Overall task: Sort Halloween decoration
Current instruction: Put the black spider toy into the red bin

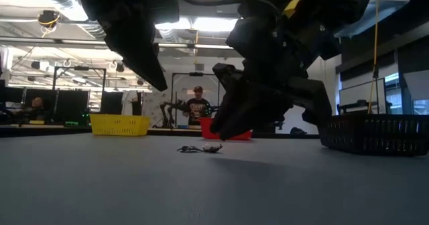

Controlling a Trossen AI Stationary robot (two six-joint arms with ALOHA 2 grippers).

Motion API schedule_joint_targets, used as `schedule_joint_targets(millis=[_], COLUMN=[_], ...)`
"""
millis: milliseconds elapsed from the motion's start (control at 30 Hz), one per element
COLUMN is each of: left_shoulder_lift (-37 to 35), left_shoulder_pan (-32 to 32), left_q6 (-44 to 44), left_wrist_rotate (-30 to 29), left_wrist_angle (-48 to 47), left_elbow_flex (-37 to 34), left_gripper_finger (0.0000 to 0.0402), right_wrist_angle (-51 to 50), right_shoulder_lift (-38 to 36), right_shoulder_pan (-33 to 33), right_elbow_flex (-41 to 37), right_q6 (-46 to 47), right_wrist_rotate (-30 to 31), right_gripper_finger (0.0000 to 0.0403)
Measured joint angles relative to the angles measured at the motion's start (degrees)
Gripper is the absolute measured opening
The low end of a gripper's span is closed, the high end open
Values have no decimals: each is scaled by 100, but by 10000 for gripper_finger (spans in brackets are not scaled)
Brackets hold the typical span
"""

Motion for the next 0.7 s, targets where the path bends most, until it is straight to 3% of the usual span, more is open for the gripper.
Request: schedule_joint_targets(millis=[267, 433, 700], left_shoulder_lift=[0, 0, 2], left_shoulder_pan=[0, 0, 0], left_q6=[-7, -7, 0], left_wrist_rotate=[0, 3, 3], left_wrist_angle=[-2, 54, 144], left_elbow_flex=[0, 0, 0], left_gripper_finger=[108, 108, 108], right_wrist_angle=[10, 97, 116], right_shoulder_lift=[136, 268, 271], right_shoulder_pan=[0, 0, 2], right_elbow_flex=[1, 4, 4], right_q6=[1, 0, 1], right_wrist_rotate=[13, 573, 737], right_gripper_finger=[95, 95, 95])
